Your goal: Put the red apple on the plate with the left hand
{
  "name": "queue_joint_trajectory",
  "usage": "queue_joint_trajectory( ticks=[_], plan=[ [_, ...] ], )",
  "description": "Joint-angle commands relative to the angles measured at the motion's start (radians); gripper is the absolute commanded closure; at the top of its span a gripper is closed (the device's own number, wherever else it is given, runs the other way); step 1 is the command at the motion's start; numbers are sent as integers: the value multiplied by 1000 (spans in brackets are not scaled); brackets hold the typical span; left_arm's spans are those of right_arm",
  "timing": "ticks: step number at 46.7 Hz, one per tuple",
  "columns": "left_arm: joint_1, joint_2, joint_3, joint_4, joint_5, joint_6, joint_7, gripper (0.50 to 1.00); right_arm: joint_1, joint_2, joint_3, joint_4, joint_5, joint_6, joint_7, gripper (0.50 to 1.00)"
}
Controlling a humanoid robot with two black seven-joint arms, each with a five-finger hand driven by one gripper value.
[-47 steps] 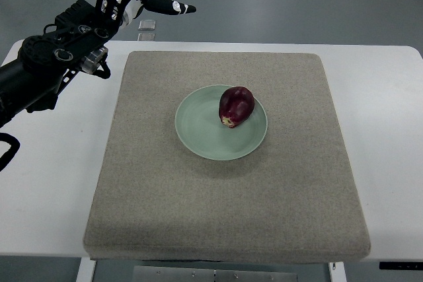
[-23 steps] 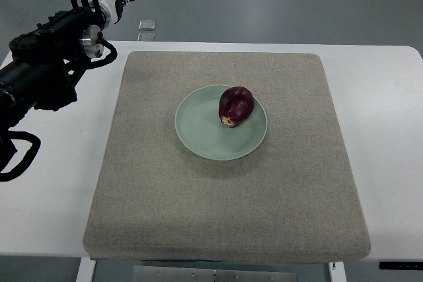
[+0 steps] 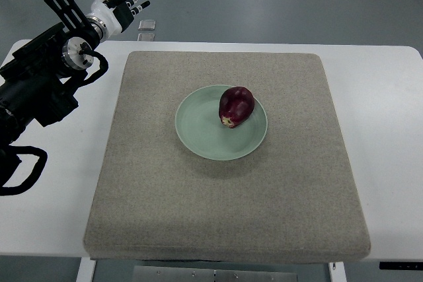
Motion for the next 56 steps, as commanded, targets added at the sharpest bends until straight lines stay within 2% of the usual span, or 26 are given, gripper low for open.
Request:
queue_joint_trajectory(
  ticks=[1,4,22,56],
  plan=[
    [7,0,-2,0,2,-17,-25,529,0,0,0,0,0,0,-1,536],
    [9,0,1,0,11,-19,-45,529,0,0,0,0,0,0,-1,536],
    [9,1,12,-5,16,-22,-60,508,0,0,0,0,0,0,-1,536],
    [24,-12,7,-3,14,-20,-62,508,-8,0,-6,43,-8,2,1,536]
  ],
)
